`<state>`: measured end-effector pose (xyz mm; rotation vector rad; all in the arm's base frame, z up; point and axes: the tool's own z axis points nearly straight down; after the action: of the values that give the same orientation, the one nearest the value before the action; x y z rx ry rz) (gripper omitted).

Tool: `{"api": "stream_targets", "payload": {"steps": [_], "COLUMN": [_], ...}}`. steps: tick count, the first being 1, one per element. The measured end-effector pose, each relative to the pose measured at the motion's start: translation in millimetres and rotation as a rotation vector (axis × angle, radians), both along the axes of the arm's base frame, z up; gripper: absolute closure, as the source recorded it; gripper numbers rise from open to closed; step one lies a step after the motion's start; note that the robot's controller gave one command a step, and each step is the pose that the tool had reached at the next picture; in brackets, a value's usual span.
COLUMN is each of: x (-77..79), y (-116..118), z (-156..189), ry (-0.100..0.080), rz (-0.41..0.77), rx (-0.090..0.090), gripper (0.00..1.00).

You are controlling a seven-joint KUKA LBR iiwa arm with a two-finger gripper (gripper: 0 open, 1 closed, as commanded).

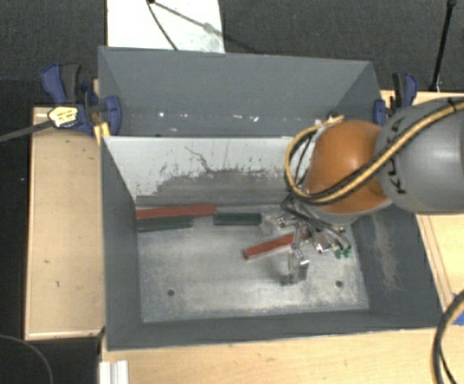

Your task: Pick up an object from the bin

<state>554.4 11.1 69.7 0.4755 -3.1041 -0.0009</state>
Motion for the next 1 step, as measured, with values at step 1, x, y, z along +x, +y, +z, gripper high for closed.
{"api": "stream_targets", "payload": {"steps": [1], "x": [0.5], "y": [0.5], "z": [1.1], "ry": [-0.002], "rz": [-0.002], "rx": [0.0], "gripper": [1.0]}}
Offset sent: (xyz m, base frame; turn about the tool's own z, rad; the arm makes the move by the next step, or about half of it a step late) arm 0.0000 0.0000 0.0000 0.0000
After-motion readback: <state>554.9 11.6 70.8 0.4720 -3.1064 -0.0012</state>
